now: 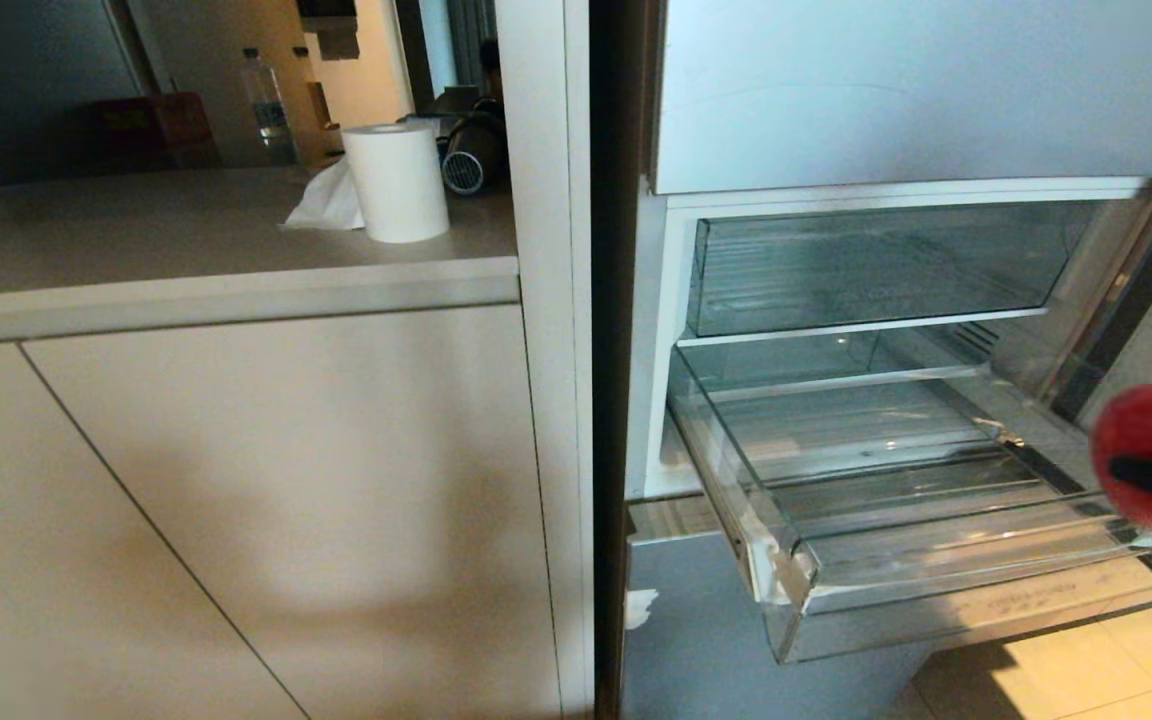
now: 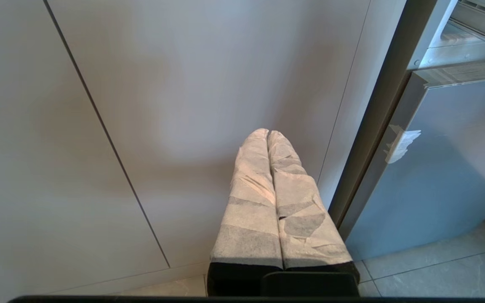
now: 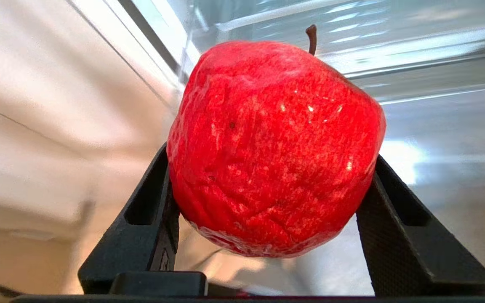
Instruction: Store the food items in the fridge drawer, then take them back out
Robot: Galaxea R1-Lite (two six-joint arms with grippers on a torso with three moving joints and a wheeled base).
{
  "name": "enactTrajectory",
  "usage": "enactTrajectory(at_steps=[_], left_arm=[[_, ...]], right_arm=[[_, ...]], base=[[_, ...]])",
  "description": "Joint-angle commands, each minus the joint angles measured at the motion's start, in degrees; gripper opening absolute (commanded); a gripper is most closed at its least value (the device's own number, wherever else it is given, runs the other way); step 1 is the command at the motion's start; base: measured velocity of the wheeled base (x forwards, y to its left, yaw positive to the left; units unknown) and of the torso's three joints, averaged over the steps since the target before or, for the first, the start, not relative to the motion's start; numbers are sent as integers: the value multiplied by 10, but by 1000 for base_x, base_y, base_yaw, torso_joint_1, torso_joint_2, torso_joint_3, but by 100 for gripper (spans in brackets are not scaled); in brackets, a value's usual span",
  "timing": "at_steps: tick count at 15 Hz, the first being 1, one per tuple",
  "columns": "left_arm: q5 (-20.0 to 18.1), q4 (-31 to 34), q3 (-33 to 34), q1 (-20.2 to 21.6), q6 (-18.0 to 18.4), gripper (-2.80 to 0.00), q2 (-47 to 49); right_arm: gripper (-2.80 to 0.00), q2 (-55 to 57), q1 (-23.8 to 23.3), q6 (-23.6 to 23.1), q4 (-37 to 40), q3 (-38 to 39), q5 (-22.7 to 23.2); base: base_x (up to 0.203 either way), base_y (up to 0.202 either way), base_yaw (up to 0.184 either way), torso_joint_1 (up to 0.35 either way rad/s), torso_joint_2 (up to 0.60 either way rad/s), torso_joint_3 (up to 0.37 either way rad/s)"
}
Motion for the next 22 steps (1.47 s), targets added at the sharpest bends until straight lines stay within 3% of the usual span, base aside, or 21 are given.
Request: enactTrajectory(at_steps=[1,5,8,9,11,17,22], left_arm=[[0,1,0,0,0,-280,-1],[0,0,0,0,0,-280,-1],[0,0,0,0,0,-280,-1],[0,0,0,0,0,-280,-1],[0,0,0,0,0,-280,-1],[0,0,0,0,0,-280,-1],[0,0,0,0,0,-280,-1]], right_arm=[[-280,-198,-33,-55,-16,140,-7],[-280,-330,-103,-195,-144,383,-8],[-280,-457,-125,-240,-122,434,-10],[-280,-487,-129,-234,-110,435,-13],[-280,-494,-135,-180,-90,435,-31],[-280,-494,-135,-173,-88,435,-48],[-280,-494,-135,-172,-88,436,-48]], base=[[0,0,0,0,0,0],[0,0,0,0,0,0],[0,0,0,0,0,0],[0,0,0,0,0,0],[0,0,0,0,0,0],[1,1,-9,1,0,0],[2,8,-162,2,2,2]])
